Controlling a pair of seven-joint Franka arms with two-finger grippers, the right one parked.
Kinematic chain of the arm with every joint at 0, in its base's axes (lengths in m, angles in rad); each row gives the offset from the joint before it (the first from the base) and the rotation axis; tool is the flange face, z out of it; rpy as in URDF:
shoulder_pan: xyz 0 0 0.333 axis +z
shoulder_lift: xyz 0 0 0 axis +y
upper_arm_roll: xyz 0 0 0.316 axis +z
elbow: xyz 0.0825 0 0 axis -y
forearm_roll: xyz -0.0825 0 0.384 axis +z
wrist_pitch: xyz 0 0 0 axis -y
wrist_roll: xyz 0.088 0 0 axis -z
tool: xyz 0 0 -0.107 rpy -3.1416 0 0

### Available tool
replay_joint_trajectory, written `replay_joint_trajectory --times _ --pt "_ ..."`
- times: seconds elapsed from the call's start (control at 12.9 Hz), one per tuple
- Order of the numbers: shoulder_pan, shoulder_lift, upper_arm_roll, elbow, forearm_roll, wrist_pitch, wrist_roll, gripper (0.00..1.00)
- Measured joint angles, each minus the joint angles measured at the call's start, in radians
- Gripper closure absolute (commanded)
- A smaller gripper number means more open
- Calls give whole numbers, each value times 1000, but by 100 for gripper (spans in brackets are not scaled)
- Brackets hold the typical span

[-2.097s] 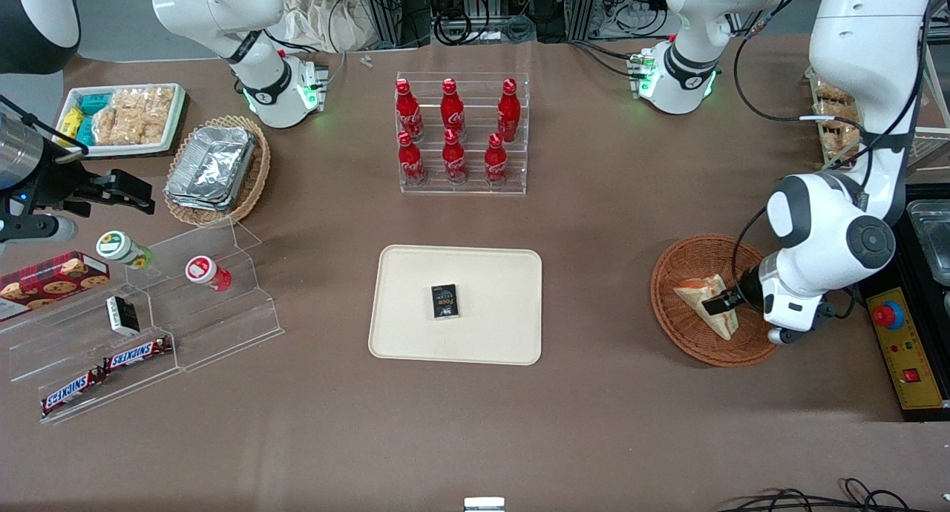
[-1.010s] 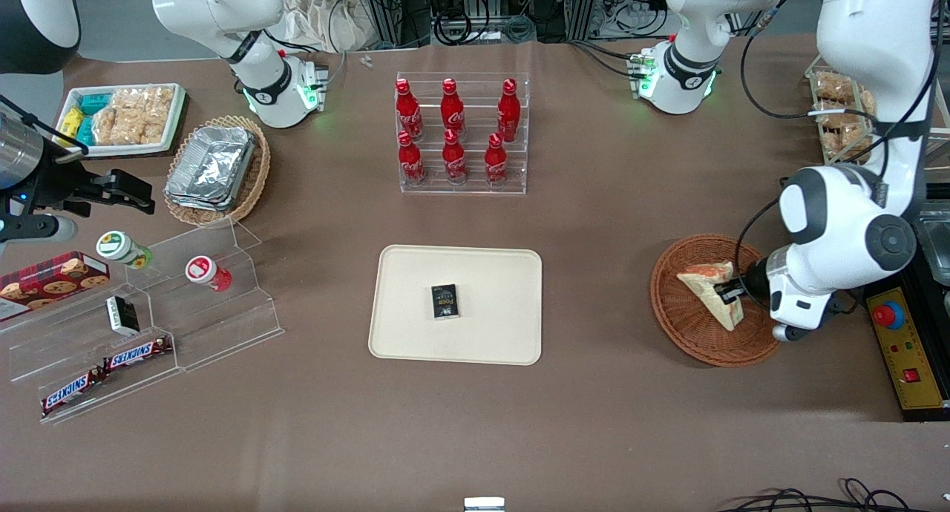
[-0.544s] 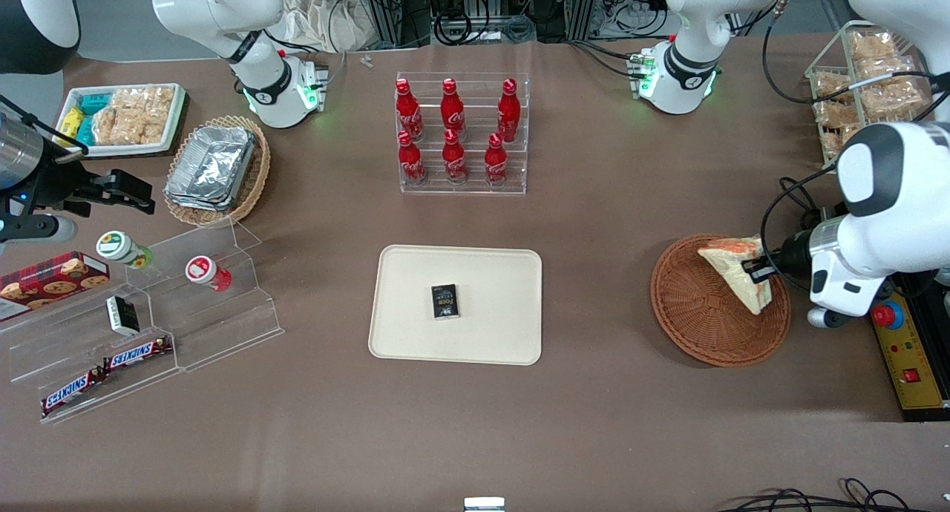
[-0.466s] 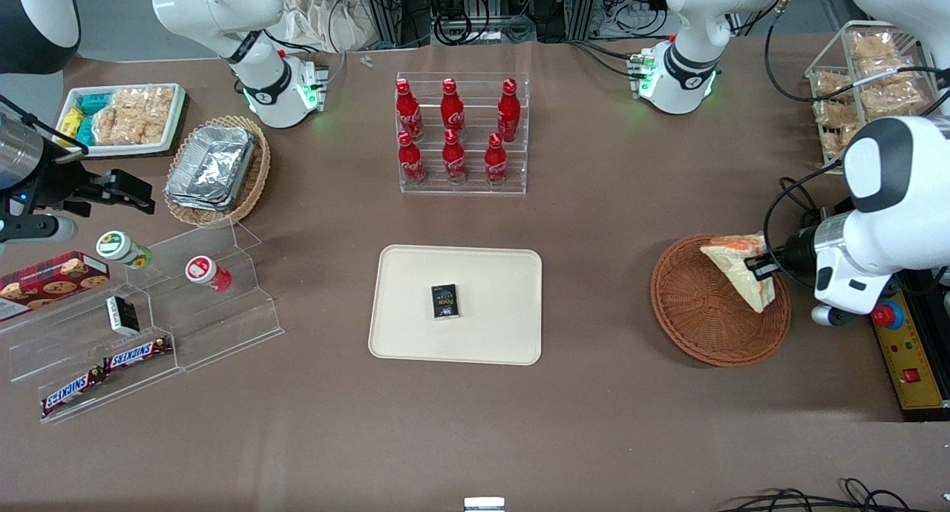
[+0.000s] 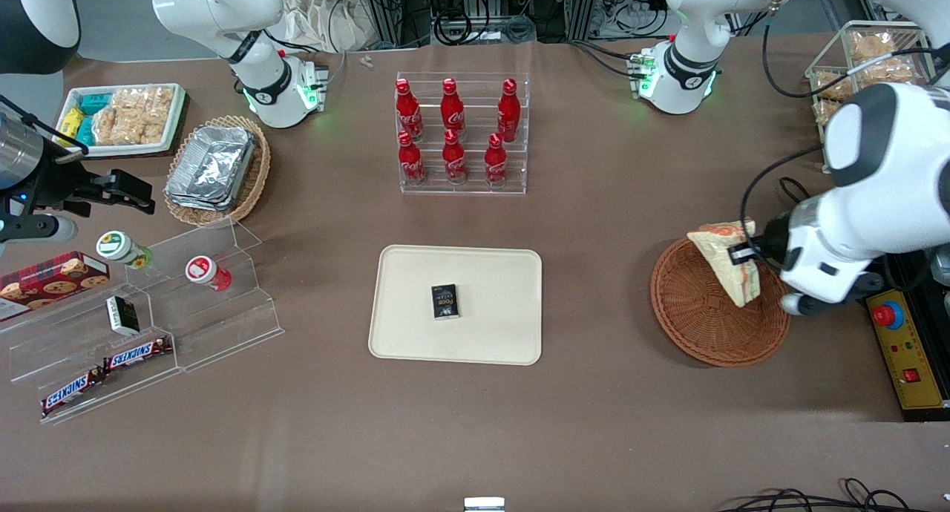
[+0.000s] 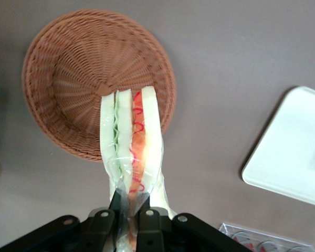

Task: Place sandwich from basket to tray
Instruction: 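Carry the sandwich with the left gripper over to the cream tray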

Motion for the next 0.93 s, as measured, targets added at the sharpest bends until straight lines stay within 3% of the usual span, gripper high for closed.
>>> replay_joint_trajectory --times 0.23,0.54,0.93 --pt "-125 12 -36 1 65 15 -12 100" --pt "-284 131 -41 3 76 185 -14 100" --pt "-389 324 -41 16 78 428 -13 100"
